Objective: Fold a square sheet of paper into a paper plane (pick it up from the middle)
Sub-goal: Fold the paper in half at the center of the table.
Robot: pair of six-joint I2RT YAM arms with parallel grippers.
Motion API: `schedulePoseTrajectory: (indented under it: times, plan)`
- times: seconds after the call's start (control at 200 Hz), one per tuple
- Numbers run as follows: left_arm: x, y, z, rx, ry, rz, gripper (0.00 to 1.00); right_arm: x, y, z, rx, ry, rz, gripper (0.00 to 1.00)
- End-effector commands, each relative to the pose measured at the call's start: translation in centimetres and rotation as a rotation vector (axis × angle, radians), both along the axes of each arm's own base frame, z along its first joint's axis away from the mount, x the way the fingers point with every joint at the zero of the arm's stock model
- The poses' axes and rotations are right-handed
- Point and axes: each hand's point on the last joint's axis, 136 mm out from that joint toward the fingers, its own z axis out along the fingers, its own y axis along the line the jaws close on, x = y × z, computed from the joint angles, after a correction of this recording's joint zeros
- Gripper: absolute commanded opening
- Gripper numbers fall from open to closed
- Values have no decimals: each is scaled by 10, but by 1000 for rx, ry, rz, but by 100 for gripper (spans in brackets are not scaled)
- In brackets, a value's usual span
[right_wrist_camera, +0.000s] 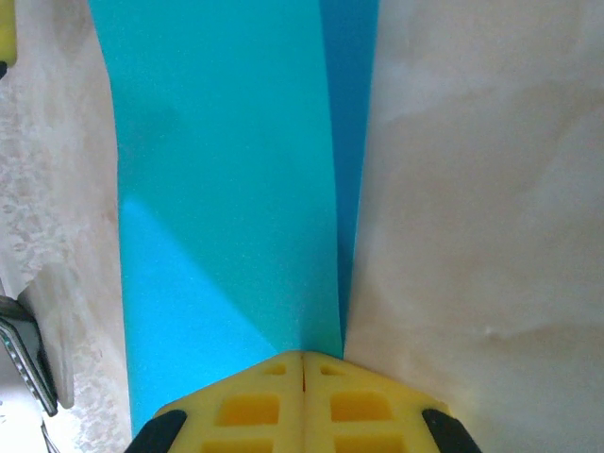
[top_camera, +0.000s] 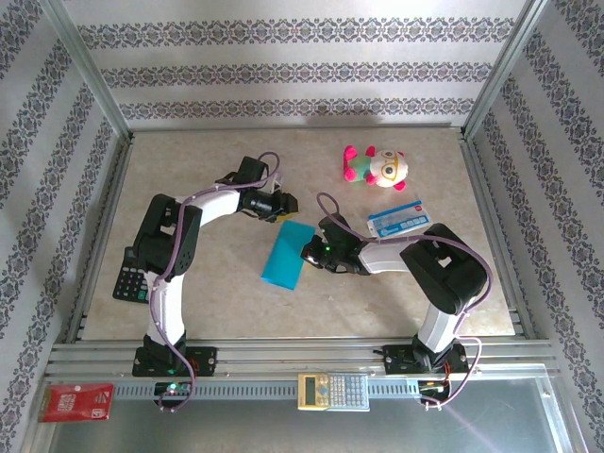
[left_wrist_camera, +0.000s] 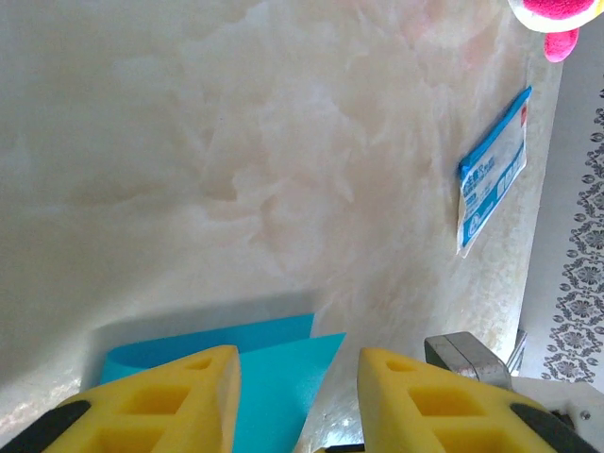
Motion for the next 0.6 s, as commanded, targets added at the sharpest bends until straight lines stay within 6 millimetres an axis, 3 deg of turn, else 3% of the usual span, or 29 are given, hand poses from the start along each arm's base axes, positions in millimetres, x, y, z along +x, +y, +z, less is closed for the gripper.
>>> schedulePoseTrajectory:
  times: [0.0, 0.31, 0.595]
  plan:
    - [0, 4, -20, 2, 56, 17, 39, -82, -97, -92, -440, 318, -41, 0]
    - [3, 25, -47, 91, 76, 37, 39, -80, -97, -92, -437, 316, -43, 0]
    - [11, 33, -46, 127, 58, 34, 40, -81, -99, -92, -443, 316, -41, 0]
